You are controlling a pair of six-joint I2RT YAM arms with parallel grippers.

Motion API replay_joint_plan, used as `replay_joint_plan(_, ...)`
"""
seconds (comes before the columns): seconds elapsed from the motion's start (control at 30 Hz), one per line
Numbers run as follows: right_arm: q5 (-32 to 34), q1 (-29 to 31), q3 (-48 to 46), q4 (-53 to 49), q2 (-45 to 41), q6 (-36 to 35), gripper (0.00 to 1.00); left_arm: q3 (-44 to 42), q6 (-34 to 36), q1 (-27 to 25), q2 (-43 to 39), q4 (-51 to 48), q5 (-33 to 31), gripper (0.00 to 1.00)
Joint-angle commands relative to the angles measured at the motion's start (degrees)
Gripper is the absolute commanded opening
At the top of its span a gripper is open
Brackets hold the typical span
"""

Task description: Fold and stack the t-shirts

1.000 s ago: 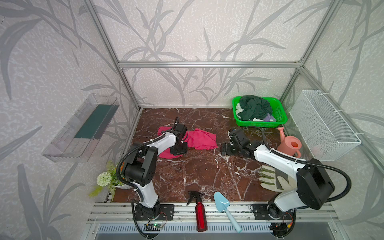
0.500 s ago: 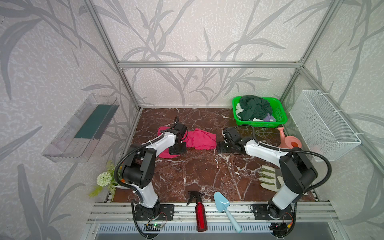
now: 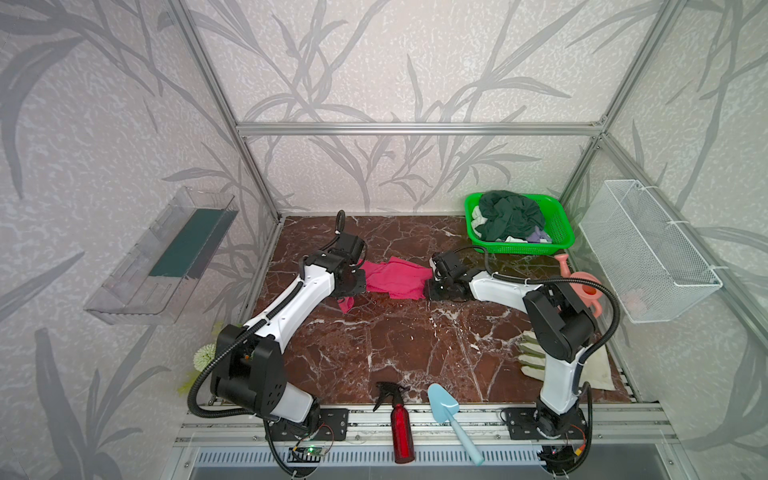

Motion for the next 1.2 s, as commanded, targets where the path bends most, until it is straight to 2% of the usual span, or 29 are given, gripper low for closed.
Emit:
replay_joint_plan(0.0, -0.8, 0.8, 0.6, 0.5, 1.0, -0.2, 0.44, 1.2, 0.7, 0.0, -0.2, -2.0, -1.0, 0.0)
replay_joint_plan(0.1, -1.1, 0.7, 1.2, 0.2, 1.8, -0.2, 0.21, 1.4, 1.0, 0.0, -0.3, -2.2, -1.0, 0.0)
replay_joint_plan(0.2, -1.0, 0.8, 1.8, -0.3, 1.9, -0.5, 0.02, 1.6, 1.3, 0.0, -0.7, -2.4, -1.3, 0.0)
replay_joint_plan(0.23, -0.8, 0.8, 2.1, -0.8, 1.6, -0.7, 0.0, 1.6, 1.4, -0.1, -0.9, -2.4, -1.3, 0.0)
replay_joint_plan(0.4, 1.0, 0.8, 3.7, -3.8, -2.1, -2.4, 0.0, 2.4, 1.4, 0.1, -1.9, -2.8, -2.1, 0.0)
replay_joint_plan(0.73, 7.2, 0.7, 11.5, -15.2, -20.1, -8.5, 0.0, 13.0, 4.5, 0.3, -5.5, -7.0, -11.1, 0.0)
replay_joint_plan(0.87, 10.1, 0.7, 14.0, -17.2, -25.7, -11.3, 0.0, 13.3, 7.1, 0.4, -9.9, -3.6, -13.3, 0.0)
replay_joint_plan(1.03, 13.8, 0.3, 22.7, -22.2, -22.8, -15.7, 0.0, 16.3, 9.0, 2.1, -6.2, -2.3, -12.1, 0.0)
replay_joint_plan(1.1, 13.9, -1.0, 25.8, -21.6, -19.5, -16.7, 0.0, 18.3, 8.9, 3.8, -2.6, -0.5, -10.1, 0.0)
replay_joint_plan(1.17, 12.5, -3.5, 32.3, -21.8, -14.8, -17.1, 0.0, 24.1, 8.3, 6.6, 2.6, 0.7, -6.3, 0.0)
